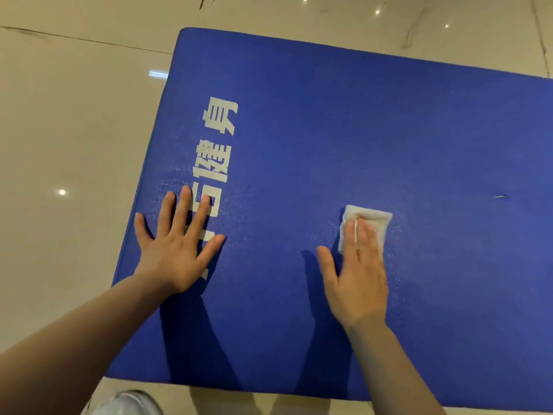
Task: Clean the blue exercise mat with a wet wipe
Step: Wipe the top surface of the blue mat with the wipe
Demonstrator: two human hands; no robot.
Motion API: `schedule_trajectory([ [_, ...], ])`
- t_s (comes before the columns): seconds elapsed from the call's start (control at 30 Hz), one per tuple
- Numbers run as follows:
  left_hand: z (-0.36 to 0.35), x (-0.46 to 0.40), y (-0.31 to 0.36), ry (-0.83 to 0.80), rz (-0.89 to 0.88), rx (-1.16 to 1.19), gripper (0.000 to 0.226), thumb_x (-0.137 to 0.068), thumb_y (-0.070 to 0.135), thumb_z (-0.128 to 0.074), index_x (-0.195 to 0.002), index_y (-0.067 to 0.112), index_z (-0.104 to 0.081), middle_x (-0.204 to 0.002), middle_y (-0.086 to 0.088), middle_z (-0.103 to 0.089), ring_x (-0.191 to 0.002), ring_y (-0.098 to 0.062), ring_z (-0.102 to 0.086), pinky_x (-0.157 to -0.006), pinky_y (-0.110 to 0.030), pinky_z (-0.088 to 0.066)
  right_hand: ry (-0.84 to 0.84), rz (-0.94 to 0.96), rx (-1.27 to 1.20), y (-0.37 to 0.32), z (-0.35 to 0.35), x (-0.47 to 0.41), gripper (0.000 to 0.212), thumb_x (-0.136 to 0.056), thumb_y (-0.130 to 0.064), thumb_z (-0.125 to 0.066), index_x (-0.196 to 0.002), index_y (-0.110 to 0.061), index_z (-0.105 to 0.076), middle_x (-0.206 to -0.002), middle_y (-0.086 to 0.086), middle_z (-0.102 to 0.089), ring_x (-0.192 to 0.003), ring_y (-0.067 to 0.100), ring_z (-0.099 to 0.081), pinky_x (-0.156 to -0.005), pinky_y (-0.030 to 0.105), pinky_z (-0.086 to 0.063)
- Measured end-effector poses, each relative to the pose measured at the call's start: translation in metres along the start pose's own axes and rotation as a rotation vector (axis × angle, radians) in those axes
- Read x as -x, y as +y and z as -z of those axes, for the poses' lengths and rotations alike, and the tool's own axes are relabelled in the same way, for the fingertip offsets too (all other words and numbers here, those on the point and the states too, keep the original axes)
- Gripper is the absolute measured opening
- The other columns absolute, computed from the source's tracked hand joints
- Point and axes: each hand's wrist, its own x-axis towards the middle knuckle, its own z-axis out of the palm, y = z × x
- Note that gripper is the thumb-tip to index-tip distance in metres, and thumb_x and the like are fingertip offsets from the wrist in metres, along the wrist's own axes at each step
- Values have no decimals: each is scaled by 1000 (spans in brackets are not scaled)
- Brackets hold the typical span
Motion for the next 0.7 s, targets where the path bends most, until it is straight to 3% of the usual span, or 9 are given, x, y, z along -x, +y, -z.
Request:
schedule_trajectory([
  [0.07,1,-1,0,-25,1,-4,77,-68,77,19,-133,41,41,-138,14,52,-134,-13,44,-107,-53,25,16,36,-28,-17,-10,7,90,-87,-77,-8,-157,-20,0,-164,-4,5,-151,14,5,-123,40,-14],
  [0.13,2,-1,1,-30,5,-1,78,-67,77,18,-133,41,40,-137,15,51,-135,-12,43,-109,-54,23,0,202,-25,-44,-27,17,90,-92,-74,-11,-156,-11,-15,-163,4,-12,-151,21,-9,-123,37,-7],
  [0.27,9,-1,3,-77,18,8,78,-63,77,18,-130,44,41,-134,17,52,-142,-14,34,-111,-57,17,-41,493,95,-84,-45,34,79,-98,-66,-14,-150,-11,-37,-155,4,-37,-143,23,-32,-114,38,-18],
  [0.43,13,-4,0,-128,8,-18,76,-60,79,21,-124,45,45,-128,15,55,-142,-17,35,-111,-59,17,61,327,64,-56,-25,17,76,-99,-61,-13,-149,-10,-39,-155,6,-36,-145,21,-29,-116,40,-16],
  [0.5,13,-5,0,-148,10,-47,79,-67,80,16,-132,43,41,-135,12,52,-143,-19,32,-112,-60,14,34,361,142,-53,-16,14,68,-98,-55,-28,-142,-8,-48,-149,9,-46,-139,25,-40,-114,45,-26],
  [0.57,17,0,8,-88,25,-17,79,-86,76,-8,-149,37,22,-155,6,33,-148,-23,20,-115,-59,6,71,565,270,-53,-14,15,55,-85,-41,-62,-129,-7,-61,-133,9,-61,-122,27,-58,-105,46,-42],
  [0.6,20,7,14,-7,26,66,74,-95,65,-26,-155,32,2,-163,1,12,-150,-25,6,-117,-57,-1,101,636,287,-54,-11,14,53,-75,-29,-76,-123,-9,-65,-124,6,-65,-111,26,-63,-100,42,-43],
  [0.67,23,24,26,171,-37,365,54,-99,36,-51,-148,23,-35,-156,-1,-26,-144,-22,-25,-116,-47,-20,108,628,185,-59,3,10,42,-71,-8,-77,-111,-15,-69,-110,-1,-70,-97,22,-67,-90,37,-33],
  [0.7,24,34,32,190,-107,514,49,-98,28,-54,-145,23,-41,-152,2,-32,-139,-16,-32,-115,-40,-25,62,572,61,-64,15,10,33,-78,-2,-69,-108,-18,-69,-106,-4,-71,-95,19,-66,-88,35,-32],
])
